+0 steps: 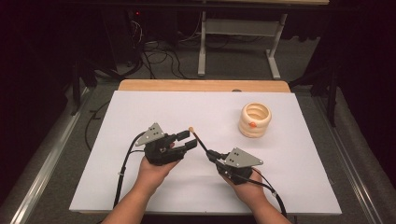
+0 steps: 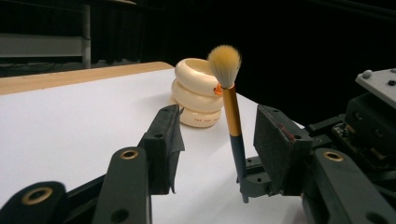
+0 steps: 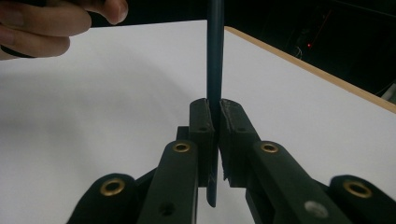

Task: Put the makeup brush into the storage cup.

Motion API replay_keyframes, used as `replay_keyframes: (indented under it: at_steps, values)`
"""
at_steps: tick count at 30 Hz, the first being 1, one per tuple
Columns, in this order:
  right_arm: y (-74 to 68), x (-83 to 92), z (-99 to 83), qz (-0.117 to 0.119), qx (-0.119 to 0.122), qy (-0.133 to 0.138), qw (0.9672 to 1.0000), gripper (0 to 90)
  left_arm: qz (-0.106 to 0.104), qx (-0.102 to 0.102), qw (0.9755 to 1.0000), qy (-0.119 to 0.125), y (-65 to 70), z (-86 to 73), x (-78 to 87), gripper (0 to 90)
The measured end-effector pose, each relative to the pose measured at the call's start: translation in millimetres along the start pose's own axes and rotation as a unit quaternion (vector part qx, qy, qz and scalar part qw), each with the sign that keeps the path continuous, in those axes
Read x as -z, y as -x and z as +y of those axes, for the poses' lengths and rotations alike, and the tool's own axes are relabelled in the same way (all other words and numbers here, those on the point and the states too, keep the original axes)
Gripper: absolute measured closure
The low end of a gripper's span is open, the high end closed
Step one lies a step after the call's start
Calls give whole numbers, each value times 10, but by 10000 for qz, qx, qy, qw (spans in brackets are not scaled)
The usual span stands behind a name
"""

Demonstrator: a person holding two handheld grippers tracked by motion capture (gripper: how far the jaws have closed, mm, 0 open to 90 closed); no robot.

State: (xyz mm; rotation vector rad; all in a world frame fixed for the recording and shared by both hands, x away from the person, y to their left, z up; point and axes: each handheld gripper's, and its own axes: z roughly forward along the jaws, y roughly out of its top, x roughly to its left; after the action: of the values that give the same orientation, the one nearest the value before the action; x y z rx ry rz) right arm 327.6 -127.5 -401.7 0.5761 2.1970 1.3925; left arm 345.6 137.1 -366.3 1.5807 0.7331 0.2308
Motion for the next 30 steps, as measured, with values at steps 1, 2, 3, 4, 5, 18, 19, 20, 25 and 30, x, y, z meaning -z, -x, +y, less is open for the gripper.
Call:
replay_keyframes:
  at_steps: [1,2,3,4,5,18,19,20,25,30]
  values:
    - [-8,-4,-3,10,-35,-8,10000,866,-12,13,10000,2,-1,2,2,527]
    - [-10,-7,-2,9,6,-37,10000,866,-22,13,10000,0,0,2,3,532]
    - [-10,-14,-2,21,49,-32,10000,866,-27,5,10000,-7,0,1,3,537]
    - [-13,-20,-2,27,39,-16,10000,866,-36,5,10000,-8,0,-2,1,544]
    - [-16,-24,-1,25,31,-13,10000,866,-43,17,10000,-8,-2,-4,2,549]
    - [-45,-52,-7,55,47,-80,9999,866,-45,42,10000,-45,-7,-28,-43,635]
    - [-47,-50,-6,52,72,-88,9999,866,-47,47,10000,-32,-9,-28,-47,648]
    - [-53,-51,-9,56,47,-81,9999,866,-60,59,10000,-24,-14,-28,-50,656]
    - [-39,-44,-8,43,55,-48,10000,866,-47,16,10000,-59,-1,-41,-51,704]
    - [-45,-47,-7,29,84,-63,9999,866,-33,-33,10000,-10,4,-39,-49,741]
